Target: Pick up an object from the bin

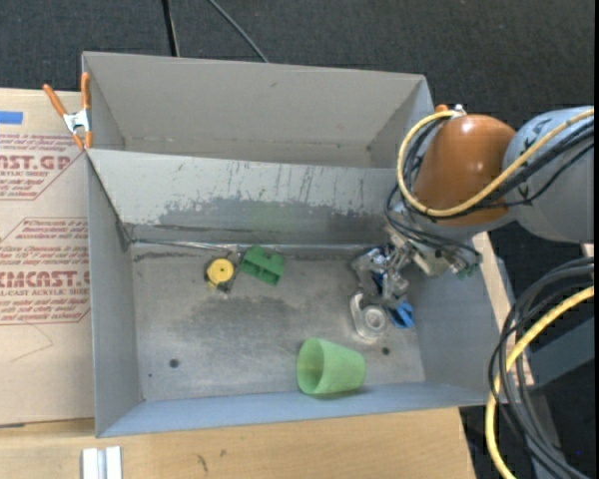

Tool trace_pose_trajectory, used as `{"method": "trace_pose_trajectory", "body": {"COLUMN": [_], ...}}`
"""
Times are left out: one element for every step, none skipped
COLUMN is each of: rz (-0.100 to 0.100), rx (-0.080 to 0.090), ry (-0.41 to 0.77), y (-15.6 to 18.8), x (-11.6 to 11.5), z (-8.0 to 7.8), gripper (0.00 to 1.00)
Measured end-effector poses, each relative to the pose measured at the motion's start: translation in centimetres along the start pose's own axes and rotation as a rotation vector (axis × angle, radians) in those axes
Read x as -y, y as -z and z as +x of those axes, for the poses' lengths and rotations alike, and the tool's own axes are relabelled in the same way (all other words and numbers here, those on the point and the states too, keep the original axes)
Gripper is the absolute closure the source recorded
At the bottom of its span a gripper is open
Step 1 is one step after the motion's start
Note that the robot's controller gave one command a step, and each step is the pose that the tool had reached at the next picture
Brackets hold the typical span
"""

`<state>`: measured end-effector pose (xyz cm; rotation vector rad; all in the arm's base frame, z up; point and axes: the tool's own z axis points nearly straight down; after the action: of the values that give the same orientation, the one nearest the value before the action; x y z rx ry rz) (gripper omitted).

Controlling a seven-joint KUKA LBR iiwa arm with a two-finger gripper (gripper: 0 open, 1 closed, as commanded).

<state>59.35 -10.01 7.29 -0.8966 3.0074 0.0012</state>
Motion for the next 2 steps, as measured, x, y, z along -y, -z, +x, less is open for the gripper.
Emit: {"method": "trace_pose_trajectory", "body": {"rz": [0.000,-0.001], "rx": [0.000,-0.002], "ry": [0.000,0.233], "y": [-0.1,1.0], "x": [0.0,-1.5], "z": [0.0,2.5], "gripper": [0.00,0.00]}}
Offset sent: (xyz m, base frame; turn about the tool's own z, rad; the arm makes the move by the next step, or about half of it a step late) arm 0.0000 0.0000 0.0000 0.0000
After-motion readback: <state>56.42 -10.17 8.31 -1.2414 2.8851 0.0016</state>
